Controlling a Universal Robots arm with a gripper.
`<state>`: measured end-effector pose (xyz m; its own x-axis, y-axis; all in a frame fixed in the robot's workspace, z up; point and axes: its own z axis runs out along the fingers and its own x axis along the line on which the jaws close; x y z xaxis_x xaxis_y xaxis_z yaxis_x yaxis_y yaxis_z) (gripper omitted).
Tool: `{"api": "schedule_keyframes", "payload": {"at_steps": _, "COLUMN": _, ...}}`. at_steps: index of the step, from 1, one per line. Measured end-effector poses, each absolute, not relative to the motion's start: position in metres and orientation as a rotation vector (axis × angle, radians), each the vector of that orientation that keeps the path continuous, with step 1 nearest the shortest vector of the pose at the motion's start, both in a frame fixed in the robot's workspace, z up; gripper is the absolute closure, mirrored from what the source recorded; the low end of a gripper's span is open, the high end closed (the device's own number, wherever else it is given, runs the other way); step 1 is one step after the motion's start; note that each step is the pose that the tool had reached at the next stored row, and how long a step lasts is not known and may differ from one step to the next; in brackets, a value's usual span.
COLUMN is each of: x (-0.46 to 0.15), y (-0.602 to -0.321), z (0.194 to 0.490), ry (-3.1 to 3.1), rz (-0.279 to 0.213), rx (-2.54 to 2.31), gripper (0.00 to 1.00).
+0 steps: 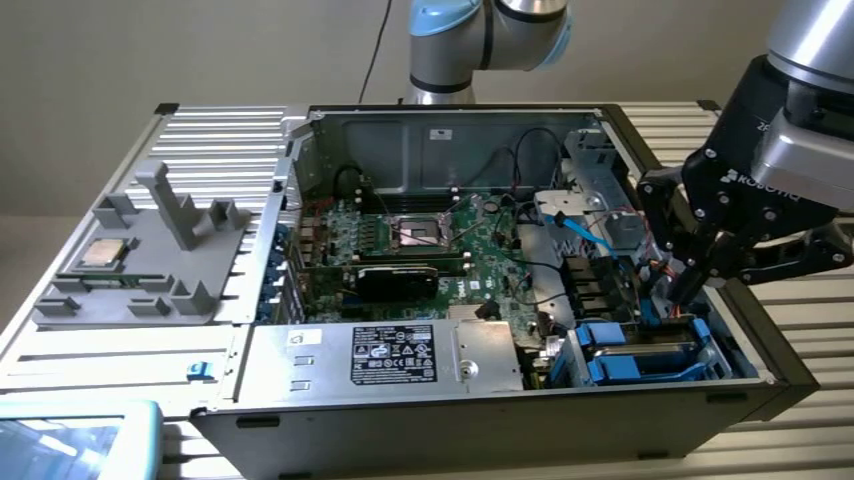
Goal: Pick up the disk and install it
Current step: 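Insert the second disk wire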
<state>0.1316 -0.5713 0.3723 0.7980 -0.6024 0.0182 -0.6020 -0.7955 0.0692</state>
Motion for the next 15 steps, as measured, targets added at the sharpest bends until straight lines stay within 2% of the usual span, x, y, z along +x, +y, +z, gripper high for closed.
{"api": "schedule_keyframes", "payload": {"at_steps": 15, "x": 0.1316, "y": -0.5713, "z": 0.3721, "ry": -0.572, "rz": 0.005, "rx": 3.022, "gripper": 0.89}}
